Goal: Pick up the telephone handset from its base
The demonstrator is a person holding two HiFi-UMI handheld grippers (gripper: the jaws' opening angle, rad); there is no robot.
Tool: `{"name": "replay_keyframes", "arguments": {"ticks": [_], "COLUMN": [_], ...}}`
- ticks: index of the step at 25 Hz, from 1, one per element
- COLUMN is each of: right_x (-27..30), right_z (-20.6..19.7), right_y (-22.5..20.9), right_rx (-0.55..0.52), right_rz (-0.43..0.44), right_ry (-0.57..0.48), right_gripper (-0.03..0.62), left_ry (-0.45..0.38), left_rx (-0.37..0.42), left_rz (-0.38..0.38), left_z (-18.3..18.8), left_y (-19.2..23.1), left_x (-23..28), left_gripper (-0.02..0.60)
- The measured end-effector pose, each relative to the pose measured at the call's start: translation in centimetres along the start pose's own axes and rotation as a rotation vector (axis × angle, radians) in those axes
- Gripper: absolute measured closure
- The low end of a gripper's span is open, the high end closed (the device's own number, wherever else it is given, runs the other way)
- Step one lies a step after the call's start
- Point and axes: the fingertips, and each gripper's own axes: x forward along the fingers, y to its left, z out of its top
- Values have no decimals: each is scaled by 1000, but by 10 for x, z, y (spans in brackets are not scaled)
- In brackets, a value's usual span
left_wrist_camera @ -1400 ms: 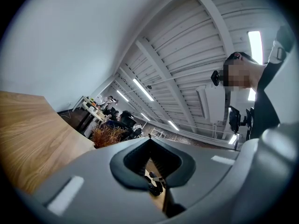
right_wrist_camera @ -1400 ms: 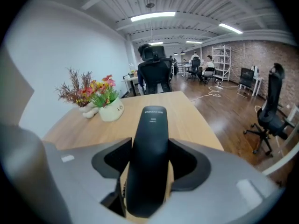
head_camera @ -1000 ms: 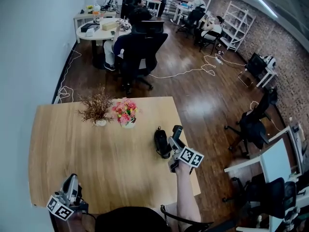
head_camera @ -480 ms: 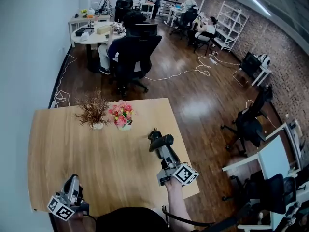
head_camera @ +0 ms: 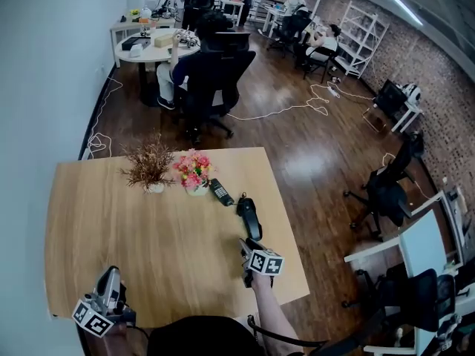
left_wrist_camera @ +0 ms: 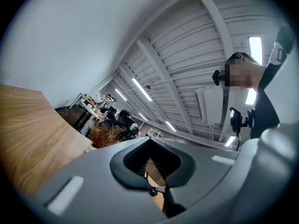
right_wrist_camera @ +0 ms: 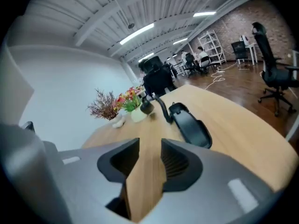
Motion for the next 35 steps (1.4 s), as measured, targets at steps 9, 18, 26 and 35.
{"name": "replay_keyframes", "arguments": {"ticks": [9, 18, 26, 35], "right_x": [66, 104, 64, 37], "right_z": [87, 118, 96, 92], "right_y": [-6, 7, 14, -4], "right_rx": [-267, -122, -90, -58], "right_rz": [-18, 77, 145, 118], "right_ry": [9, -45, -53, -73], "right_gripper": [414, 413, 524, 591], "left_ry": [29, 11, 38, 73], "left_rx": [12, -20, -47, -49], "left_rz": [91, 191, 100, 48], "left_z": [-4, -3, -21, -29], "left_y": [4, 11, 6, 1], "left_x": [-20, -41, 5, 28], "left_gripper": [578, 578, 578, 578]}}
